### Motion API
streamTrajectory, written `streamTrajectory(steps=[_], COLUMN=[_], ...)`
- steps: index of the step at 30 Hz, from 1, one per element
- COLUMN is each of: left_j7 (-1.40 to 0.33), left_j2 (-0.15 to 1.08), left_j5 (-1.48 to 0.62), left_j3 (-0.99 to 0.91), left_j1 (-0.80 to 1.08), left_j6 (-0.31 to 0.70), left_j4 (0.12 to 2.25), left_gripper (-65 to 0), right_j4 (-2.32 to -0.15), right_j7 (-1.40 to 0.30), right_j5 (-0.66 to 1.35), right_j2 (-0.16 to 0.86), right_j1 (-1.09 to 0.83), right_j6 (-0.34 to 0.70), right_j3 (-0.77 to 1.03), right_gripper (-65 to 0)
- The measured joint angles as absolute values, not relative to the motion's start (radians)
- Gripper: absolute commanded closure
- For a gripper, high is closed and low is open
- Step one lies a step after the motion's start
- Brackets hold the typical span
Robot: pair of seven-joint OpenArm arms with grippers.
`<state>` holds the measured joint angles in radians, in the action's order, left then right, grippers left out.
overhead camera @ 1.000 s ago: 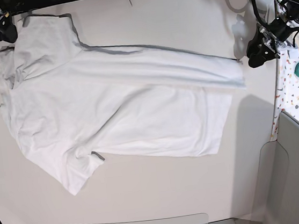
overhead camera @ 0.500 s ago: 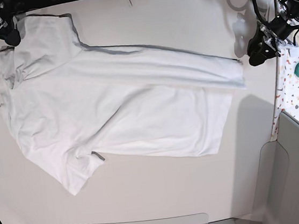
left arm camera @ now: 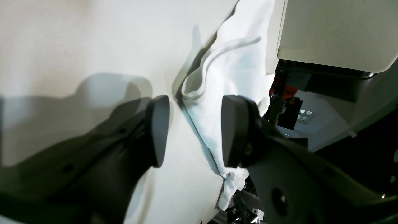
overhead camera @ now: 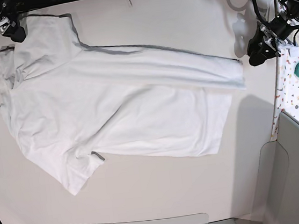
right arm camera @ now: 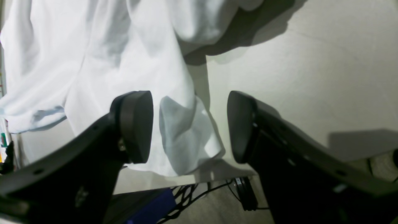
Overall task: Layout the t-shirt on the table in an organized manner, then fold the t-shirt properly
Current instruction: 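Release the shirt with the right gripper and lift it away, then move both grippers to the shirt's hem edge and grasp it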
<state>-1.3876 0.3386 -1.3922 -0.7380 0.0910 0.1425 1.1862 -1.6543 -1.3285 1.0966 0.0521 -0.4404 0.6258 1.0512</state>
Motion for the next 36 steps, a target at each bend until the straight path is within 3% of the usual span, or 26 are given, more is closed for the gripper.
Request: streamTrajectory(steps=[10,12,16,17,26,36], left_j7=[-1.388,-1.387,-1.387,-1.387,-1.388,-1.387], left_j2=[0.338,0.338,0.338,0.338,0.332,0.331], left_j5=[-1.392,-1.392,-1.392,-1.392,-1.392,-1.392], left_j3=[-0.738,-0.738,-0.738,-0.738,-0.738,-0.738], left_j1=[0.089,0.089,0.089,0.089,0.089,0.089], left_j6=[0.142,0.142,0.142,0.142,0.142,0.142], left_j4=[1.186,1.186,1.186,1.186,1.187,1.188], left_gripper=[-27.2,-27.2,-27.2,-27.2,-27.2,-27.2], right_j4=[-1.662,-1.662,-1.656,-1.654,-1.718,-1.649], right_j7=[-1.290,-1.290,-1.313,-1.320,-1.366,-1.359], right_j5=[1.125,1.124,1.101,1.097,1.163,1.232], right_j2=[0.029,0.030,0.027,0.025,0.018,0.019], right_j1=[-0.456,-0.457,-0.457,-0.458,-0.400,-0.139], right_j6=[0.632,0.633,0.635,0.635,0.632,0.630], right_j3=[0.921,0.908,0.899,0.898,0.829,0.747], right_gripper=[-35.8,-28.9,-2.9,0.0,0.0,0.0])
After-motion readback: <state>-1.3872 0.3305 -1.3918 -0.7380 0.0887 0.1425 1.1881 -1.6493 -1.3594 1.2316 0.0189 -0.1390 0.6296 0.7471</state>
